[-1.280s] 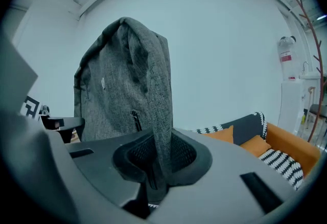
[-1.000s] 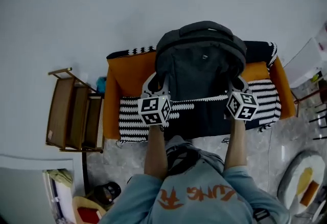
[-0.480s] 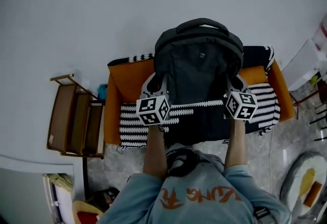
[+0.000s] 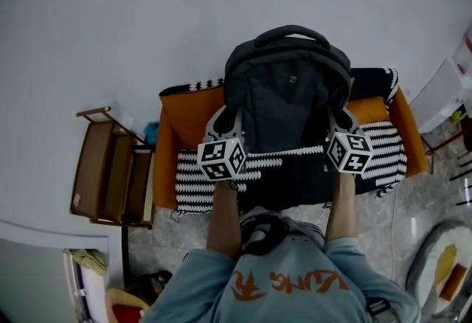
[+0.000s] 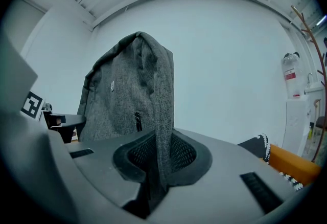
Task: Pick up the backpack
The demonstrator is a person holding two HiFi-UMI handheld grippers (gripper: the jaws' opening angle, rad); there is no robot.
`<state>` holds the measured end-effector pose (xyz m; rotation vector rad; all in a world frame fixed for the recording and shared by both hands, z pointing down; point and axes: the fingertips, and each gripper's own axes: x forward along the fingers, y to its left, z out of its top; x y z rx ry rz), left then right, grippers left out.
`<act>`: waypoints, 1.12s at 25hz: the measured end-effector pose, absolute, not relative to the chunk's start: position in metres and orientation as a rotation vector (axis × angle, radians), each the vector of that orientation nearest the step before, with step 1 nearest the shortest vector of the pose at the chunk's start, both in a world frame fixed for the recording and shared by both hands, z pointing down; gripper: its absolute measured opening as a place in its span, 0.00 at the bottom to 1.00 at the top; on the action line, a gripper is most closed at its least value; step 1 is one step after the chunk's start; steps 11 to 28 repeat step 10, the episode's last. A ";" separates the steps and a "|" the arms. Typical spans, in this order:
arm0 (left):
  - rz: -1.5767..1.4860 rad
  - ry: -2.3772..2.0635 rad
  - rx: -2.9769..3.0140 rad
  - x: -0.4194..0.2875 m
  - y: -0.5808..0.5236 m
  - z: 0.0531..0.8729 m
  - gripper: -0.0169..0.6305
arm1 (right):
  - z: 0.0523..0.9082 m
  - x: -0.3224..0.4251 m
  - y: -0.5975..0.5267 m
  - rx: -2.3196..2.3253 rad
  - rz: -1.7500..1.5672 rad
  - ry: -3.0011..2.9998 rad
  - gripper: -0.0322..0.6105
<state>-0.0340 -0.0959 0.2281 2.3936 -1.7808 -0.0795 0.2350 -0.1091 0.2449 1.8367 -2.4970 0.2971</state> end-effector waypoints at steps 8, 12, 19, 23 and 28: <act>-0.089 -1.789 2.395 -0.041 -0.098 0.223 0.18 | 0.239 0.228 -0.114 1.835 0.289 -2.506 0.11; -0.090 -1.789 2.393 -0.043 -0.099 0.223 0.18 | 0.239 0.226 -0.115 1.833 0.287 -2.505 0.11; -0.090 -1.789 2.393 -0.043 -0.099 0.223 0.18 | 0.239 0.226 -0.115 1.833 0.287 -2.505 0.11; -0.090 -1.789 2.393 -0.043 -0.099 0.223 0.18 | 0.239 0.226 -0.115 1.833 0.287 -2.505 0.11; -0.090 -1.789 2.393 -0.043 -0.099 0.223 0.18 | 0.239 0.226 -0.115 1.833 0.287 -2.505 0.11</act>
